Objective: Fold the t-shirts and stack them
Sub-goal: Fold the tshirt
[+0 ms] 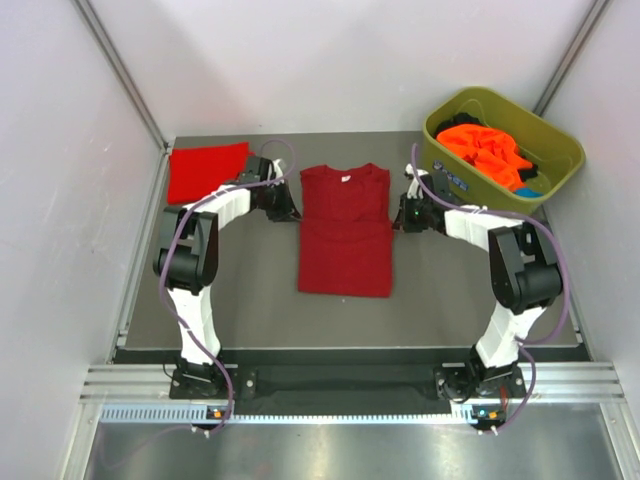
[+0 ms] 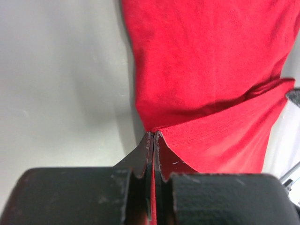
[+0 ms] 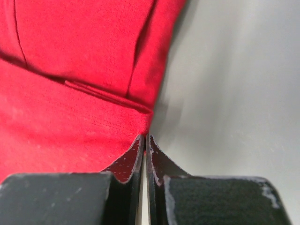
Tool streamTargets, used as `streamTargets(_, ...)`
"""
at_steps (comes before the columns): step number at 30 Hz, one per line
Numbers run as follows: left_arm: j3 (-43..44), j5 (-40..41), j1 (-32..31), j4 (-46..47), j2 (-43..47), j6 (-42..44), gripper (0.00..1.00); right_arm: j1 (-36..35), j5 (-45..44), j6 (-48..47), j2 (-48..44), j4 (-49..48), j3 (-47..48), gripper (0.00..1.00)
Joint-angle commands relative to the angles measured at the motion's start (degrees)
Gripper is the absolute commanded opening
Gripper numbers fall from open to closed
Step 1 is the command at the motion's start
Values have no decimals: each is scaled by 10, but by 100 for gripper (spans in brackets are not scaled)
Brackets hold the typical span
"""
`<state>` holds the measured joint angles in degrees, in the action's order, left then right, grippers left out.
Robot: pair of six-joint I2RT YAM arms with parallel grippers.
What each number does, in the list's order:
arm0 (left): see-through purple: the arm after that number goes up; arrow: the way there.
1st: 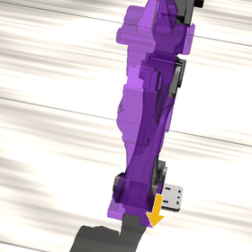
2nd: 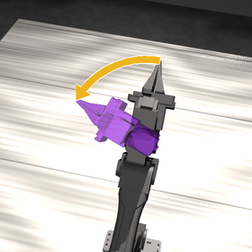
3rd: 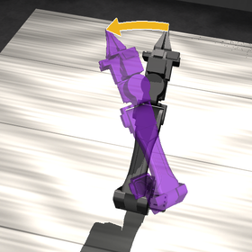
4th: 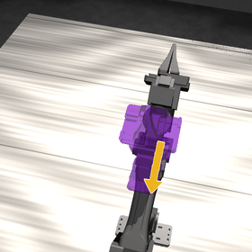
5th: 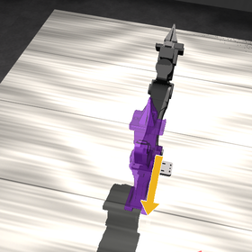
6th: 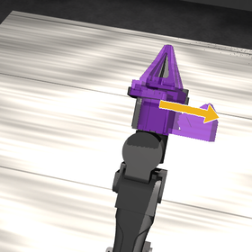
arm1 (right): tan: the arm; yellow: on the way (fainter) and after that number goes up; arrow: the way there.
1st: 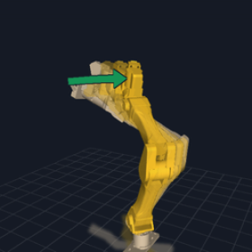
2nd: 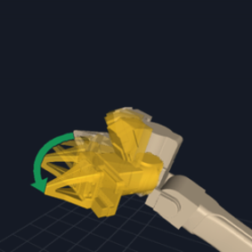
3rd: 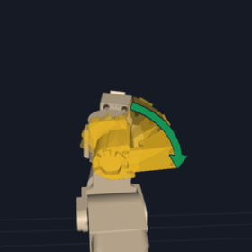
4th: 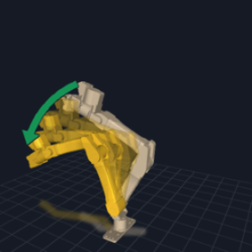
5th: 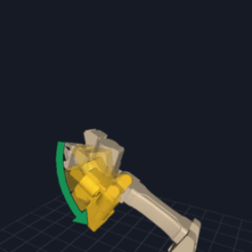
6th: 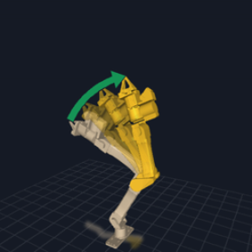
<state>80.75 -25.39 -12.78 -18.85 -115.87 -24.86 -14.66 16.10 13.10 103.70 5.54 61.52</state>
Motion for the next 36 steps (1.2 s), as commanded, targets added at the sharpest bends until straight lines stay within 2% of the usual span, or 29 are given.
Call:
streamTargets(1,-16,17,14,51,25,-9,0,16,-22,1,-51,-50,-18,0)
streamTargets(9,0,-8,15,51,-1,-22,0,17,6,10,-32,-78,-10,0)
streamTargets(10,1,-4,16,50,-3,-23,3,17,8,9,-27,-77,-7,2)
streamTargets(11,2,-1,16,45,-2,-24,19,16,10,9,-25,-69,-3,9)
streamTargets(14,8,15,17,19,13,-21,44,17,20,5,-29,-39,4,25)
streamTargets(16,19,39,20,-21,28,-16,48,16,19,8,-47,-18,-2,33)
streamTargets(17,22,49,21,-39,45,-12,50,16,13,11,-58,-3,-6,41)
streamTargets(19,20,61,21,-85,64,-12,54,16,9,19,-91,59,-19,45)
streamTargets(21,-8,32,19,-88,105,-18,55,10,20,35,-129,87,-42,46)
streamTargets(22,-52,-4,16,-83,121,-20,56,8,41,41,-142,95,-77,46)
streamTargets(29,-273,-23,-36,-41,255,-29,58,-26,75,111,-283,69,-246,48)
streamTargets(32,-341,-38,-37,13,288,-59,61,-59,64,135,-305,52,-272,48)
streamTargets(36,-366,-38,-37,34,279,-76,61,-91,53,164,-297,19,-294,48)
